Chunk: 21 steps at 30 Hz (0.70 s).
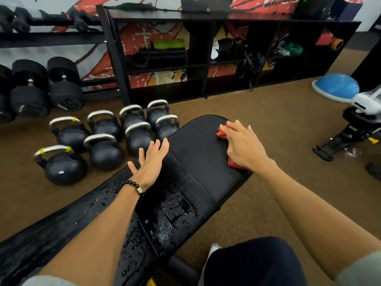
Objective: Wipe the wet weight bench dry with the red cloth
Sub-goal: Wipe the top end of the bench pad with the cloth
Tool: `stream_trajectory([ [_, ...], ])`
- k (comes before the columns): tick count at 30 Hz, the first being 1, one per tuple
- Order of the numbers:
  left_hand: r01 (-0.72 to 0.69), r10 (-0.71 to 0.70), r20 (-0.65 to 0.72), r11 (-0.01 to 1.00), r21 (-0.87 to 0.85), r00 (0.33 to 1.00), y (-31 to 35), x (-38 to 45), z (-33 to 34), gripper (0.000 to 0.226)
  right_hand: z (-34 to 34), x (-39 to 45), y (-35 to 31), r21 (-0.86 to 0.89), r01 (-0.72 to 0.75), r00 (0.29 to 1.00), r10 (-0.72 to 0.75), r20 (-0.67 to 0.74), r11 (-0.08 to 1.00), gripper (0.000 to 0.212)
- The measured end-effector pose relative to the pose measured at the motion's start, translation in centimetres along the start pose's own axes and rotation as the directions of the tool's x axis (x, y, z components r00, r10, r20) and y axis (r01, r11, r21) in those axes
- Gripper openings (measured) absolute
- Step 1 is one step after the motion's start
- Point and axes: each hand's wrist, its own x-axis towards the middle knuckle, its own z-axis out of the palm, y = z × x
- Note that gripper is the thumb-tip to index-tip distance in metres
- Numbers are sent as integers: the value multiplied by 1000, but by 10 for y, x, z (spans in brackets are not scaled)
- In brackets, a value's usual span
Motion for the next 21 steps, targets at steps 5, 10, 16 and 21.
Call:
stream_trajectory([
  [5,7,-7,-2,999,52,1000,4,-3,1,107,16,11,-64,-40,43,999,-43,-18,998,62],
  [10,-8,7,11,997,80,1000,5,-4,1,117,19,-63,-62,90,366,926,-372,62,926,61],
  [16,-7,6,5,993,115,1000,5,-5,1,118,-1,-25,18,104,-93,989,105,-107,990,49],
  [21,-11,9,18,995,101,1000,4,-4,0,114,21,-62,-40,94,-76,976,93,-197,993,54],
])
